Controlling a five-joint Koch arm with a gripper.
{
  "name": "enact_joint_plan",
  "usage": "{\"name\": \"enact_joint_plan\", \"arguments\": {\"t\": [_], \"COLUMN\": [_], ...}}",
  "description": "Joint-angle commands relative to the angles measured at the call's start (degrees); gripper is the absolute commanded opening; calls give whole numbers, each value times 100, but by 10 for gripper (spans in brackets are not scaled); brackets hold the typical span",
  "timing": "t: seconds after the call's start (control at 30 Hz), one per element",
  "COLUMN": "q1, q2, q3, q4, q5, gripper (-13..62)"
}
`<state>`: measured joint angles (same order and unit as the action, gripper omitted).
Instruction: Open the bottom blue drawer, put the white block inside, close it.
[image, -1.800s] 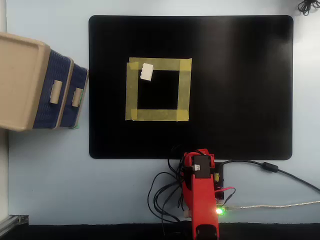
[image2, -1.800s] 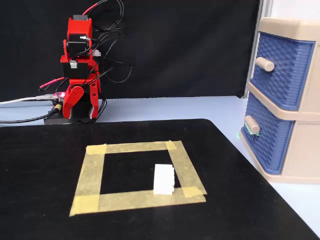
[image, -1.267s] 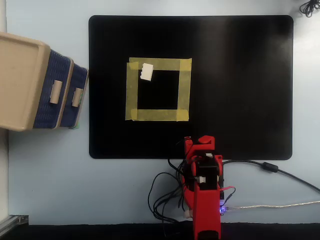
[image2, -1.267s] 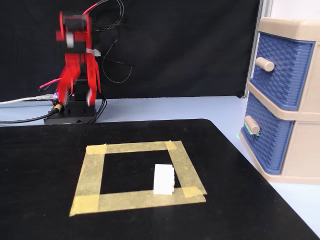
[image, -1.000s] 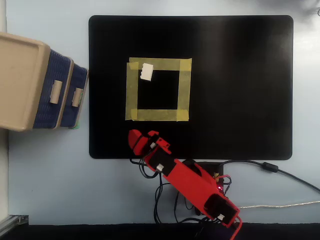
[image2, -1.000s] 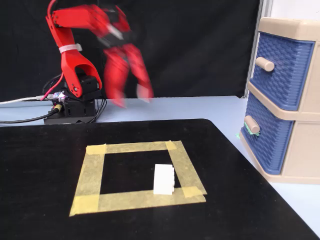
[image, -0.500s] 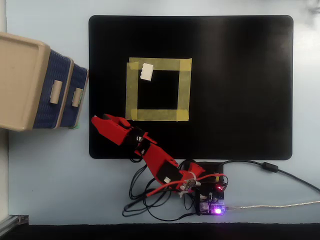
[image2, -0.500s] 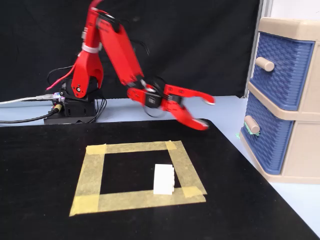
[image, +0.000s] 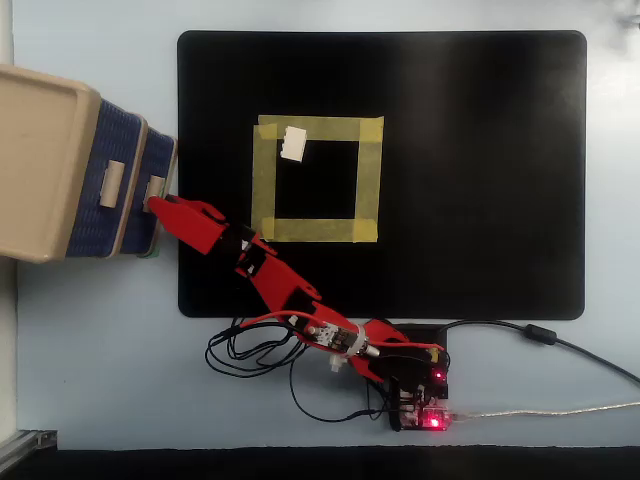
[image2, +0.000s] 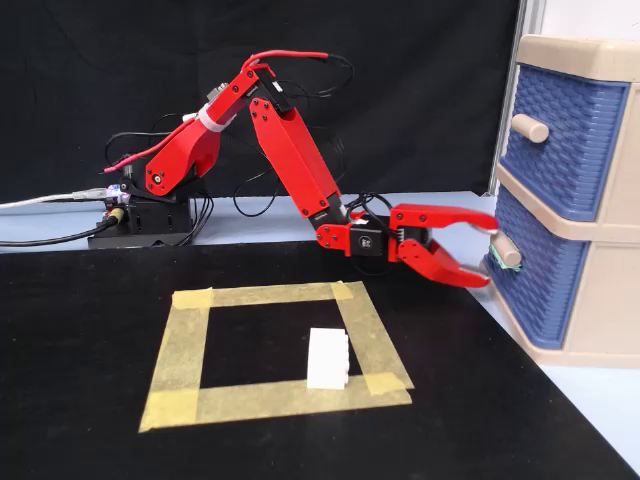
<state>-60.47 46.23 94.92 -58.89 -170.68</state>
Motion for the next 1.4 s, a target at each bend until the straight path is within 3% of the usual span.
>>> {"name": "enact_joint_plan", "arguments": {"t": [0.0,0.17,0.27,0.57,0.73,1.03,1.13,1.17,1.23,1.3,1.37], "q1": [-53,-44,-44,-35,325,1406,1564,1591,1705,1802,1819], "q2": [79,9,18,-167,-9,1714,1872,1872,1942,2215,2531], "q3": [-272,-510,-580,-729,0,3595,3946,3981,4087,4175,4298], "q4": [-580,-325,44,791,738,-246,-255,-255,-281,-378,-439], "q5": [-193,-193,-185,-193,-237,-334,-334,-334,-290,-264,-255], "gripper": [327,323,274,-77,-80,-80,-68,-18,161,293,338]}}
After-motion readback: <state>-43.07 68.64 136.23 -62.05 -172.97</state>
